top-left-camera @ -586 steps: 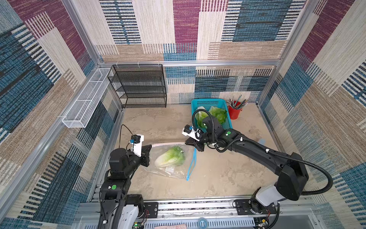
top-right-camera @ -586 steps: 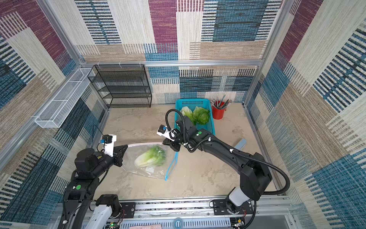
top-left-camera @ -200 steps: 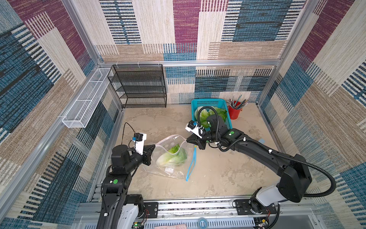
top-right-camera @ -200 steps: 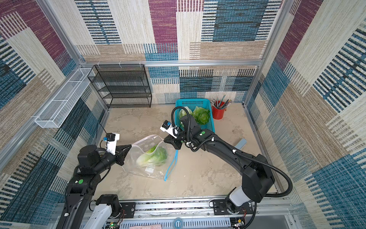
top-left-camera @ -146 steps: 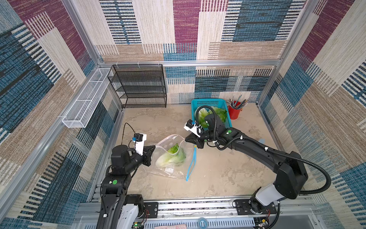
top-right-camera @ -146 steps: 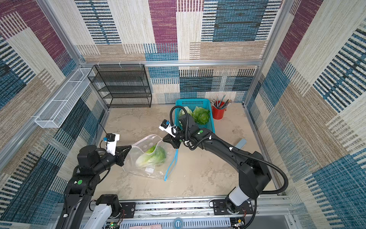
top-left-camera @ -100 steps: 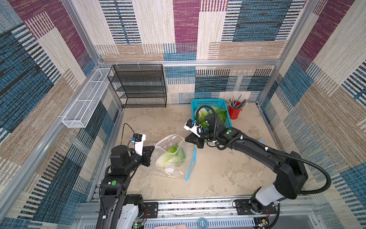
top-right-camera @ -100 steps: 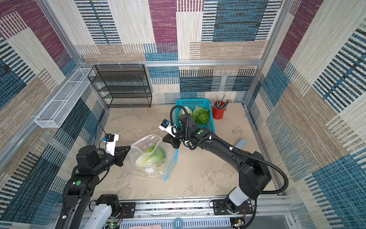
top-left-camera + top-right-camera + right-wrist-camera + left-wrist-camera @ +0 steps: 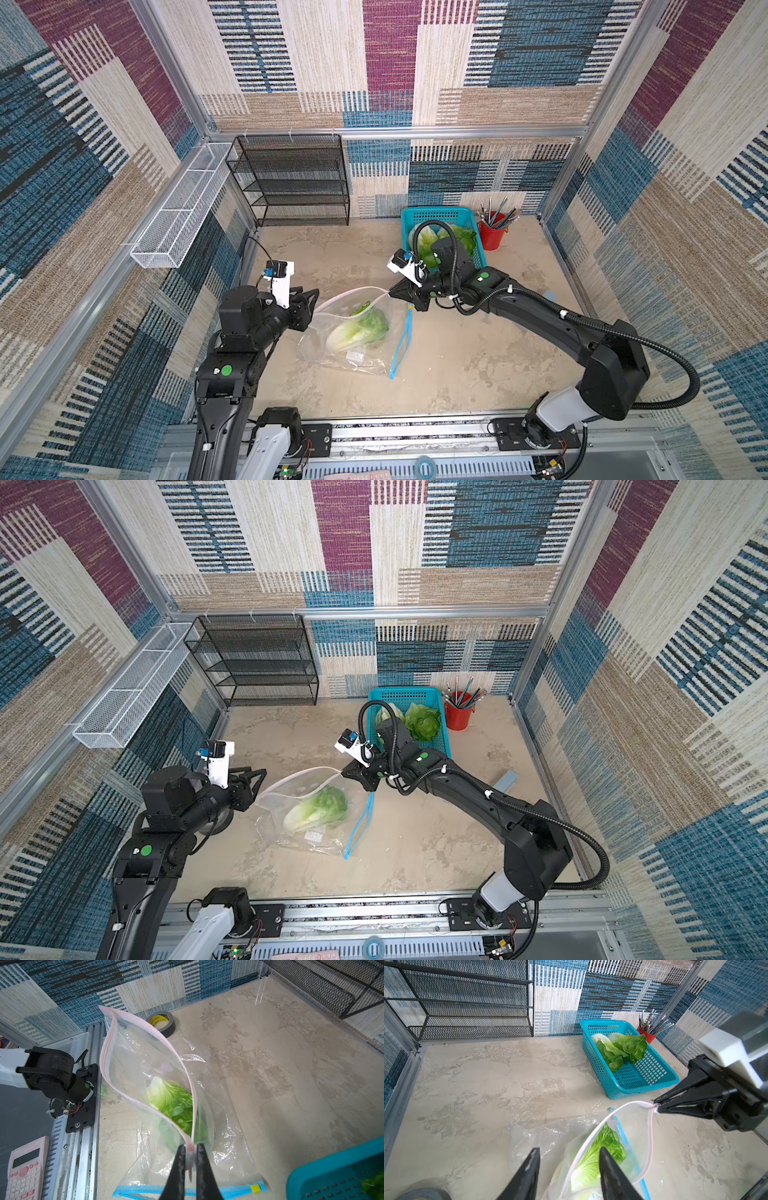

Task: Open the zip-top bag and take out the chinese cabbages
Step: Unzip the zipper on the zipper food storage bag, then open the zipper food storage bag.

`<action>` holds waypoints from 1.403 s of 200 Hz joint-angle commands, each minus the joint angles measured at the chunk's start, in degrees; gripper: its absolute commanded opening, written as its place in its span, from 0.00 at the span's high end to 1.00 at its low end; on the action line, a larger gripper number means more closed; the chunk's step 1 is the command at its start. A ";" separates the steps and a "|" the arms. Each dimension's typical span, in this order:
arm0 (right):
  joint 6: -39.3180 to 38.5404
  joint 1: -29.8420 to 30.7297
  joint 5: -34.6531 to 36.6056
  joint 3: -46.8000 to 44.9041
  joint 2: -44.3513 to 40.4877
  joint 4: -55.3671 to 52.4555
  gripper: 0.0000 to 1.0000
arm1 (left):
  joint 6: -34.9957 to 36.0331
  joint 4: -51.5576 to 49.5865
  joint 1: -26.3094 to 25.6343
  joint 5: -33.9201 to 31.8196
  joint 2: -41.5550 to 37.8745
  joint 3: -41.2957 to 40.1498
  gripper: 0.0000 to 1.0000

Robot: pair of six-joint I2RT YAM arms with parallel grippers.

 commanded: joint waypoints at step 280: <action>-2.80 0.16 -1.70 1.00 0.71 -1.26 1.00 | 16.89 -7.99 -13.70 2.87 25.71 9.62 0.72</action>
